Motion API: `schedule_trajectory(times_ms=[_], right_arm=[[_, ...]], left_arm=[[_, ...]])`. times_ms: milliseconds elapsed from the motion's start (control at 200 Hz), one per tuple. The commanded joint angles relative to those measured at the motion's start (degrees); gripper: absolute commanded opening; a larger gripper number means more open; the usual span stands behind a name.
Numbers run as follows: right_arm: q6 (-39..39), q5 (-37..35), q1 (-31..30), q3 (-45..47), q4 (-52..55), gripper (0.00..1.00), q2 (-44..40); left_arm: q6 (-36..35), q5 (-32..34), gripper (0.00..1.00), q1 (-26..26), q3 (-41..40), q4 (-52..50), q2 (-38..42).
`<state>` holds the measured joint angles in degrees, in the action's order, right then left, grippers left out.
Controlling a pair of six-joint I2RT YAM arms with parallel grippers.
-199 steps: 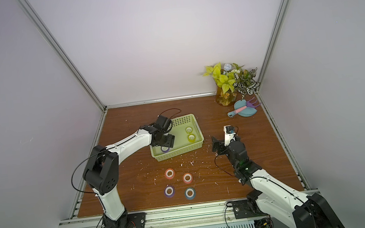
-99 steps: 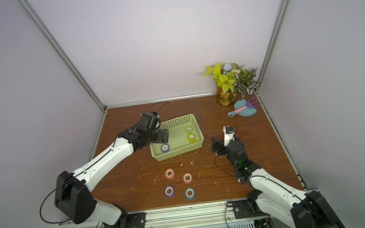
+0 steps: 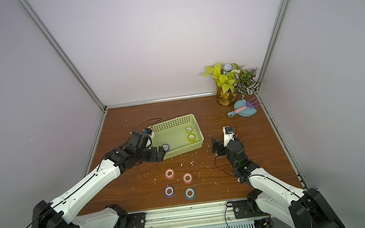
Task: Put the transparent tape into the storage box
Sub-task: Pick up the tape from the center of the board.
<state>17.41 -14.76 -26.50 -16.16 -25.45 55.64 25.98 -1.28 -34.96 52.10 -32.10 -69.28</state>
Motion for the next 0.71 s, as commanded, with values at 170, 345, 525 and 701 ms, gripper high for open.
schedule_trajectory(times_ms=[170,345,525,701], right_arm=[[0.5,-0.8,0.2,-1.6,-0.9,0.99,0.4],[0.5,-0.8,0.1,-1.6,-1.0,0.99,0.3],[0.5,-1.0,0.1,-1.7,-0.8,0.99,0.4],[0.5,-1.2,0.2,-1.5,-0.7,0.99,0.0]], left_arm=[[5.1,0.5,1.0,-8.0,-2.2,-2.1,-1.5],[6.4,-0.5,1.0,-11.6,-3.1,-2.6,-2.5],[7.7,-0.6,1.0,-16.8,-3.5,-4.4,-5.2],[9.5,-1.2,0.97,-20.2,-5.0,-5.6,-5.8]])
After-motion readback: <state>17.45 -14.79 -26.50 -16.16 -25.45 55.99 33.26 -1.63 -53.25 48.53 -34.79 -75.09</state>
